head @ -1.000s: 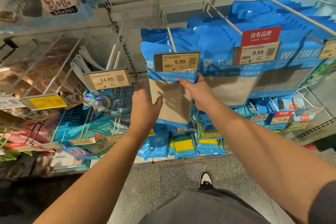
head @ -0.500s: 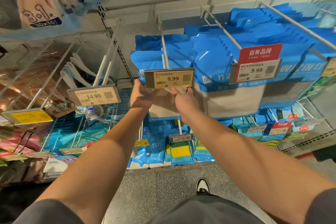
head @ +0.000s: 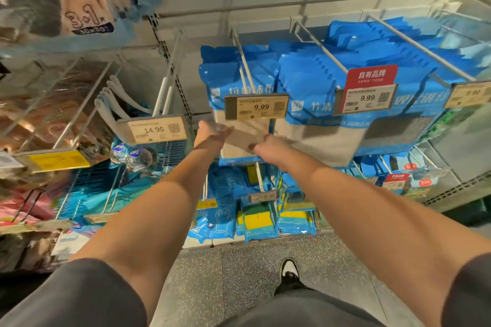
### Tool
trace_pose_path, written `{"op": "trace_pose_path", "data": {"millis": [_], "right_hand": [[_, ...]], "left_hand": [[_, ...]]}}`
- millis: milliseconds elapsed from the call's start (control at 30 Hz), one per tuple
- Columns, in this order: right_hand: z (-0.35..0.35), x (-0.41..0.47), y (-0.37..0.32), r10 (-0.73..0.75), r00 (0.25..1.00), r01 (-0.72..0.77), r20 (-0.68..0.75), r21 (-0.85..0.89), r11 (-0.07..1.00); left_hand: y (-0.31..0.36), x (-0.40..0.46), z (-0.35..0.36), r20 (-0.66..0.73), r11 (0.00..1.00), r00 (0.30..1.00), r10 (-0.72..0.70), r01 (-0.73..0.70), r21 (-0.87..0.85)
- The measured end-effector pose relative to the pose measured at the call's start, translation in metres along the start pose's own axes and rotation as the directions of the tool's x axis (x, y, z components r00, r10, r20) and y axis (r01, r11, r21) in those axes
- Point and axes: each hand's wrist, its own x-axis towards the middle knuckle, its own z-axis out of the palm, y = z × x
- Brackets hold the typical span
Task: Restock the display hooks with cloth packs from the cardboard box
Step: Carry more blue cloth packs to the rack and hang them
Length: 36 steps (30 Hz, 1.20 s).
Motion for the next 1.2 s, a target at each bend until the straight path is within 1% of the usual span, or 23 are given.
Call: {"op": "trace_pose_path", "data": {"millis": [33, 100, 167, 233, 333, 400, 433, 533, 633, 733, 900, 1000, 1100, 1200], "right_hand": [[0.005, -0.006, 0.01, -0.019, 1.0, 0.02, 0.021, -0.048, 0.999], [0.014, -0.034, 0.028, -0.017, 0.998, 0.022, 0.059, -0.082, 0.996], [0.02, -0.056, 0.045, -0.023, 0.998, 0.03, 0.055, -0.126, 0.992], [0.032, -0.084, 0.059, -0.016, 0.998, 0.027, 0.069, -0.16, 0.987], [0.059, -0.121, 0.072, 0.028, 0.994, 0.0, 0.107, -0.248, 0.969], [0.079, -0.142, 0.076, 0.027, 0.99, 0.019, 0.14, -0.318, 0.948], [0.09, -0.151, 0.079, 0.017, 0.988, 0.04, 0.156, -0.353, 0.935], [0.125, -0.177, 0.091, -0.056, 0.976, 0.146, 0.21, -0.443, 0.885], [0.161, -0.206, 0.098, -0.14, 0.952, 0.27, 0.271, -0.534, 0.801], [0.199, -0.239, 0.11, -0.203, 0.922, 0.364, 0.329, -0.56, 0.744], [0.266, -0.319, 0.135, -0.277, 0.874, 0.467, 0.399, -0.533, 0.706], [0.302, -0.373, 0.141, -0.285, 0.855, 0.49, 0.434, -0.496, 0.716], [0.335, -0.416, 0.134, -0.269, 0.832, 0.509, 0.485, -0.476, 0.717], [0.373, -0.447, 0.107, -0.304, 0.796, 0.569, 0.523, -0.479, 0.668]], "left_hand": [[-0.006, -0.008, -0.003, 0.035, 1.0, 0.999, -0.019, 0.019, 0.004], [-0.027, -0.027, -0.01, 0.09, 0.997, 0.996, -0.025, 0.018, 0.073], [-0.054, -0.05, -0.019, 0.114, 0.987, 0.993, 0.039, -0.056, 0.149], [-0.086, -0.072, -0.031, 0.151, 0.979, 0.984, 0.098, -0.122, 0.165], [-0.133, -0.111, -0.052, 0.207, 0.961, 0.971, 0.116, -0.163, 0.223], [-0.161, -0.138, -0.067, 0.206, 0.934, 0.971, 0.121, -0.182, 0.309], [-0.175, -0.15, -0.075, 0.205, 0.931, 0.972, 0.116, -0.179, 0.319], [-0.22, -0.191, -0.095, 0.176, 0.938, 0.978, 0.108, -0.159, 0.309], [-0.272, -0.239, -0.113, 0.116, 0.933, 0.989, 0.089, -0.123, 0.338], [-0.324, -0.295, -0.128, 0.062, 0.93, 0.998, 0.033, -0.053, 0.364], [-0.412, -0.4, -0.147, 0.042, 0.917, 0.998, -0.048, 0.027, 0.397], [-0.451, -0.456, -0.166, 0.047, 0.908, 0.994, -0.101, 0.073, 0.413], [-0.481, -0.496, -0.2, -0.029, 0.903, 0.993, -0.117, 0.118, 0.414], [-0.505, -0.523, -0.244, -0.099, 0.91, 0.986, -0.133, 0.161, 0.383]]}}
